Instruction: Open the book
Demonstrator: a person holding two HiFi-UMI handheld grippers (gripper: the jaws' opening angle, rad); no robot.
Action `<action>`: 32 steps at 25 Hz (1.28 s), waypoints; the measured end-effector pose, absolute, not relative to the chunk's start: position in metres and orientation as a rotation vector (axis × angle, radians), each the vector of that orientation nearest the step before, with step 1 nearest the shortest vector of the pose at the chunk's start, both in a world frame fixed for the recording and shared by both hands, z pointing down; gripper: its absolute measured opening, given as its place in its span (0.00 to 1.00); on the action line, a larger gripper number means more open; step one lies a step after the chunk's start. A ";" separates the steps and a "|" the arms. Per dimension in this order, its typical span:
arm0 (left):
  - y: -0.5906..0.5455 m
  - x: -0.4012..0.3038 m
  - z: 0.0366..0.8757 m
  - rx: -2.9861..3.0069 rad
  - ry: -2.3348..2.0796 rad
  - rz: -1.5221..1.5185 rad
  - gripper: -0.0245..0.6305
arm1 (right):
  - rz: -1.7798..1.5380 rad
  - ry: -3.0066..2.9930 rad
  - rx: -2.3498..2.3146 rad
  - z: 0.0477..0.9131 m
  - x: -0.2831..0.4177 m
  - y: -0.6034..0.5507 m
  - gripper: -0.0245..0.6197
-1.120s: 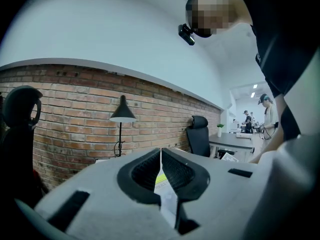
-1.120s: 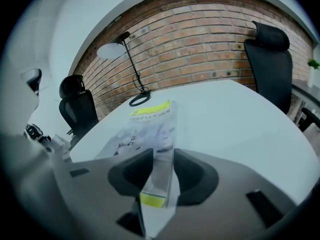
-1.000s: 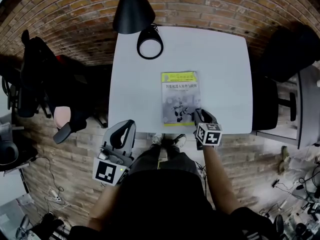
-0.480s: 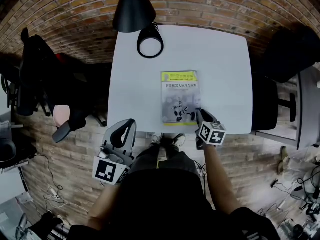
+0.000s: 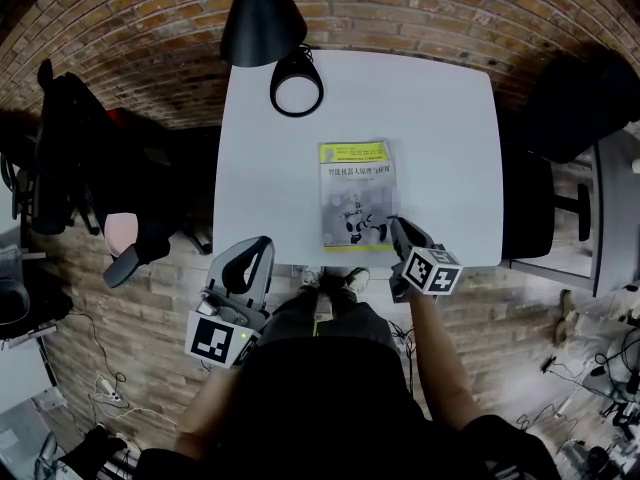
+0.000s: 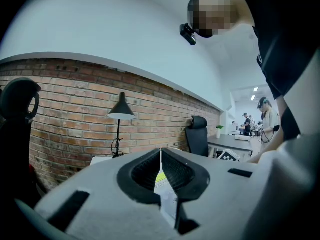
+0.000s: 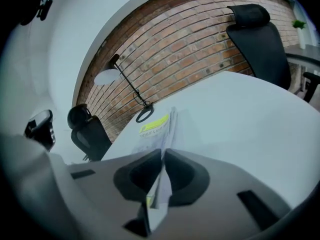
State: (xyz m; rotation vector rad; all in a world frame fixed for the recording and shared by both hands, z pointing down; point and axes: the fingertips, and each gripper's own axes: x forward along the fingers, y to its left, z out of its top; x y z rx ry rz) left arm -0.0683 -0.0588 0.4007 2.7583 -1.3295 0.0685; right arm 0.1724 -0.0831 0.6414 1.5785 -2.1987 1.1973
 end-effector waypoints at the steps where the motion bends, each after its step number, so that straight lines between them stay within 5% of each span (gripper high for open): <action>1: -0.059 -0.068 0.401 2.760 -1.329 0.070 0.08 | 1.204 -2.218 1.573 0.637 0.170 -0.084 0.10; 32: -0.052 -0.115 0.410 2.576 -1.504 0.094 0.08 | 0.769 -2.576 0.908 0.565 -0.011 -0.077 0.07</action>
